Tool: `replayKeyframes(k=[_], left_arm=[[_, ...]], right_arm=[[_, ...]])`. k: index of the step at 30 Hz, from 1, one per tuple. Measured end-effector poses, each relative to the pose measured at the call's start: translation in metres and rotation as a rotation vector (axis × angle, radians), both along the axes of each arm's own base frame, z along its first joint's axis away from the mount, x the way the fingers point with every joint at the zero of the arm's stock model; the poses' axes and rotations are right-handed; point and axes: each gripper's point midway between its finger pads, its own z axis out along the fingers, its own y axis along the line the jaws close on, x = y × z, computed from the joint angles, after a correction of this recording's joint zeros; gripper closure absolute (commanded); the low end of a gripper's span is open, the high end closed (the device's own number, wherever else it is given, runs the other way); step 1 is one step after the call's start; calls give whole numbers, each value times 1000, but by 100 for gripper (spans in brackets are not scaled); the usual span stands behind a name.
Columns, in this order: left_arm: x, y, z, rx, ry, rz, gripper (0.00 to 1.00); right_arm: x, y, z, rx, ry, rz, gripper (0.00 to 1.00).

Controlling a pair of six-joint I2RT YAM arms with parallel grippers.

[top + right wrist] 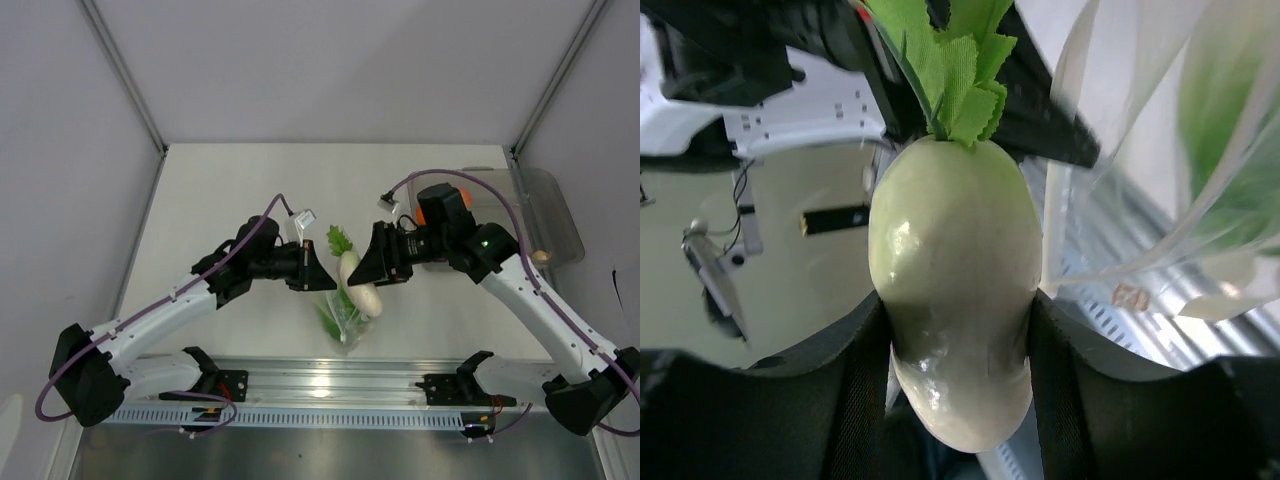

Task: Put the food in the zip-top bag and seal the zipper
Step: Place the fake vegetable in the zipper food storage bag.

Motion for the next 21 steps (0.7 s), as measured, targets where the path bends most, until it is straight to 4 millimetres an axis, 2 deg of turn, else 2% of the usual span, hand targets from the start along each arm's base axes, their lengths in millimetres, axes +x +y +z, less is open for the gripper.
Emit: replayKeyframes(k=[3,7,14,21], left_arm=[[0,0,1,-1,-1,0,99],[0,0,2,-3,-4,0,99],[-1,0,8,-22,-14,2,99],[0,2,8,-19,-12,8,99]], right_arm=[[-18,6,-15,-17,123,37,95],[-25,7,-36,-65,282,10,93],[-19,14,-43,-91,434,-52,91],[-5,19,-52,-129,545,-124,88]])
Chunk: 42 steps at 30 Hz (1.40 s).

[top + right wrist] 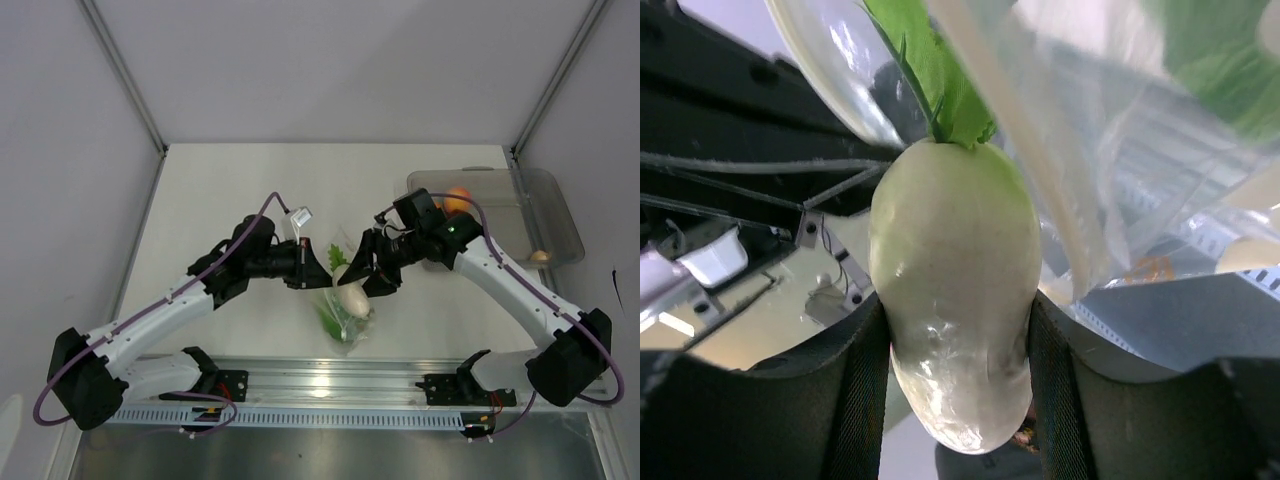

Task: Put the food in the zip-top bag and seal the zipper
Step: Place the fake vegetable in the zipper food storage bag.

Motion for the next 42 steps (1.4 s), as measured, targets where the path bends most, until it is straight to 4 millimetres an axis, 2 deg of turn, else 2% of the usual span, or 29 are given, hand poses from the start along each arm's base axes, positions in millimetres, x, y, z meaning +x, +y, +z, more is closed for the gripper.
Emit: replayKeyframes(k=[8,18,22,23,26,27,30,34,37,42], left_arm=[[-2,0,10,-36,-15,-10,99],[-4,-2,13,-56,-8,-14,99],[-5,-3,16,-70,-9,-21,99],[-5,-4,16,-71,-9,-23,99],[-5,-4,17,-72,-9,-25,99],[-5,-4,17,-72,-9,-25,99],[-5,-4,17,-72,-9,-25,99],[-5,-4,17,-72,-9,-25,99],[-5,-4,16,-71,-7,-25,99],[-5,-3,16,-68,-5,-24,99]], right_arm=[[44,0,-9,-101,-62,-93,85],[66,-7,-40,-256,-175,-142,80],[71,-9,-49,-331,-274,-128,76],[71,-8,-51,-349,-305,-117,75],[69,-5,-55,-399,-391,-82,59],[68,-4,-56,-415,-419,-71,47],[65,-2,-59,-454,-485,-37,22],[67,-7,-61,-495,-541,-22,20],[69,-14,-55,-516,-579,-28,20],[74,-28,-21,-518,-681,-77,20]])
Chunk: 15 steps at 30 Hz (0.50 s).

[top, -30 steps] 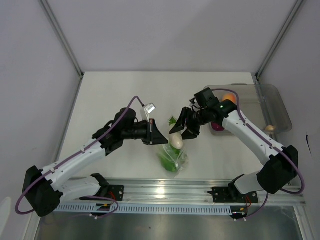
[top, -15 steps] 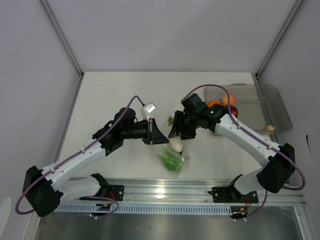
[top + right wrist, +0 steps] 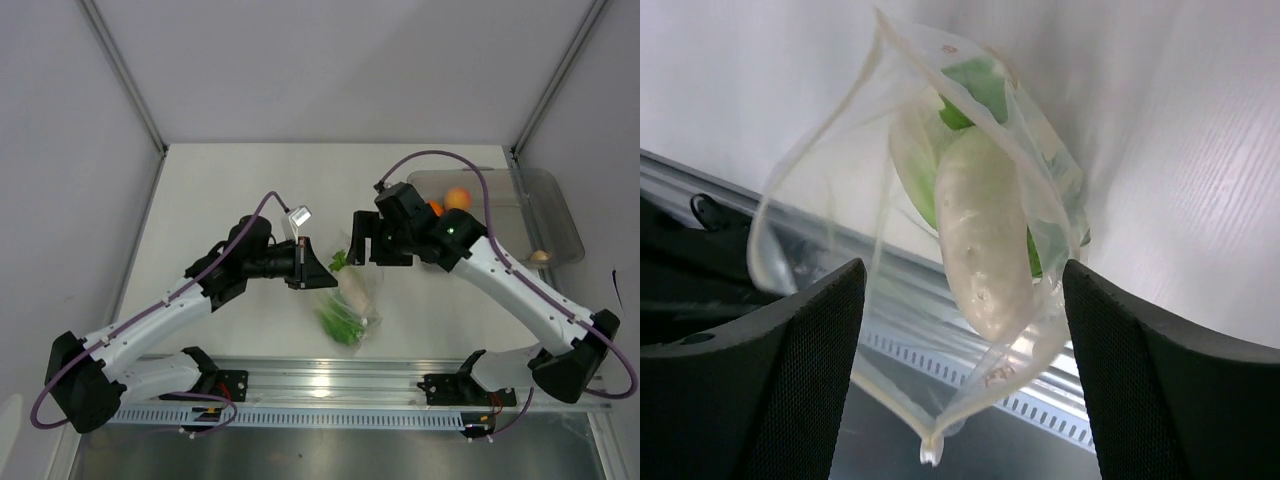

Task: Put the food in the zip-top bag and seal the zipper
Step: Place the fake vegetable in the zipper food storage bag.

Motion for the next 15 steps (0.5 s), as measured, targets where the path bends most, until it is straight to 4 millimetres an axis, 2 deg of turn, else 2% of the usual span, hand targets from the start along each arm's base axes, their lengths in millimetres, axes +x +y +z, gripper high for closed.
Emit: replayKeyframes(k=[3,4,5,9,12,15], left_arm=[[0,0,-2,6,6,0,99],[0,0,-3,8,9,0,100],[0,0,-4,11,11,1,99],[0,0,-7,20,22,0,99],[0,0,-8,22,24,0,99],[0,1,-8,25,27,1,99]], right_arm=[[2,-8,30,29,-80,-10,18],[3,-10,43,44,-115,-14,14],[4,-13,56,59,-151,-17,1],[11,-33,100,84,-296,-63,1],[25,-64,116,73,-366,-151,1],[44,-98,119,32,-403,-255,1]])
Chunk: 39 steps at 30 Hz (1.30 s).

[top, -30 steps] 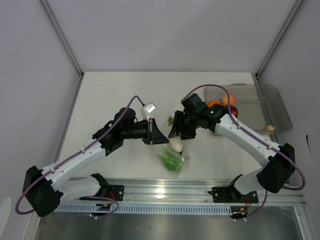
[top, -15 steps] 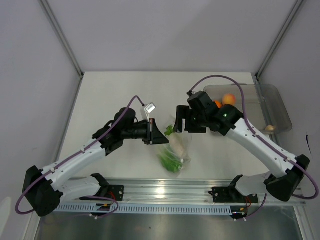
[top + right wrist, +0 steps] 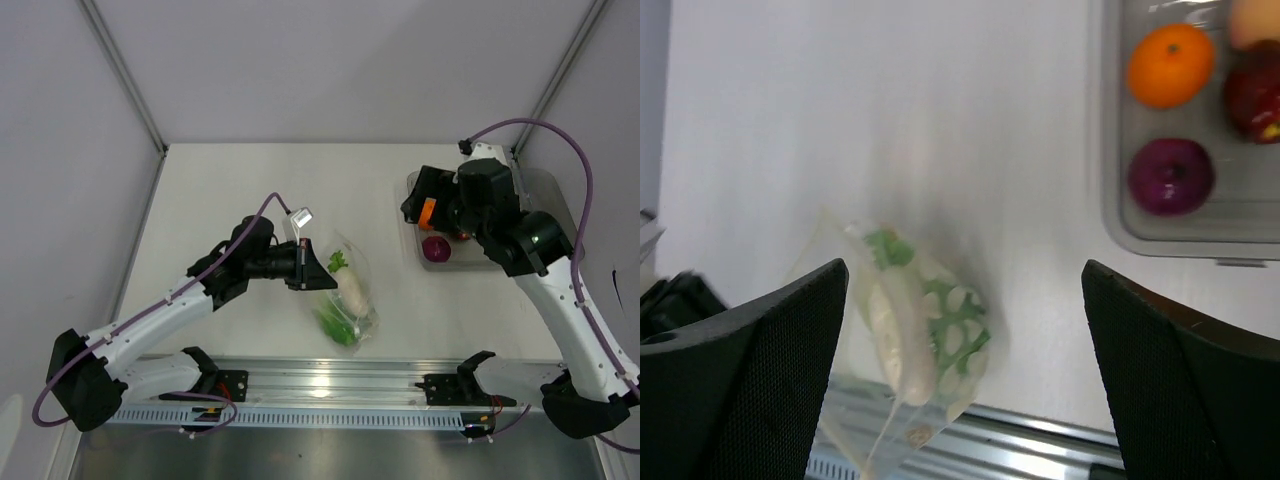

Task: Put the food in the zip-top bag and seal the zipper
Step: Place the fake vegetable in the zipper food storage bag, then pick up the fake fruit from the bin.

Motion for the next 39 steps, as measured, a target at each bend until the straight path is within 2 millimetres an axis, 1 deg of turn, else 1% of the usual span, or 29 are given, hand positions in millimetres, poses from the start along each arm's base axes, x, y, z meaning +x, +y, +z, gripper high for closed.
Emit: replayKeyframes(k=[2,5,7,8,12,13,19,20,22,26,28,34,39], left_arm=[[0,0,0,0,0,0,99],[0,0,0,0,0,0,99],[0,0,0,0,0,0,99],[0,0,0,1,1,-1,99],[0,0,0,0,1,-1,99],[0,0,0,0,1,-1,99],[0,0,0,1,1,-2,100],[0,0,0,0,1,-2,99],[0,0,0,0,0,-2,100],[-1,0,0,-1,1,-5,99],[-1,0,0,-2,1,-7,99],[-2,0,0,-3,2,-8,99],[-2,0,0,-3,2,-8,99]], right_arm=[[14,-24,-4,-26,-2,-76,1],[37,-56,-19,-66,26,-180,0],[52,-75,-35,-86,69,-237,0],[60,-86,-45,-89,94,-273,1],[85,-122,-88,-91,183,-381,0],[90,-132,-100,-87,206,-411,1],[114,-189,-156,-53,315,-561,1],[119,-194,-163,-47,327,-574,1],[128,-202,-184,-40,370,-592,1],[138,-206,-222,-18,445,-596,1],[142,-207,-233,-10,464,-593,1],[155,-210,-258,9,489,-586,1],[161,-207,-285,23,535,-568,1]])
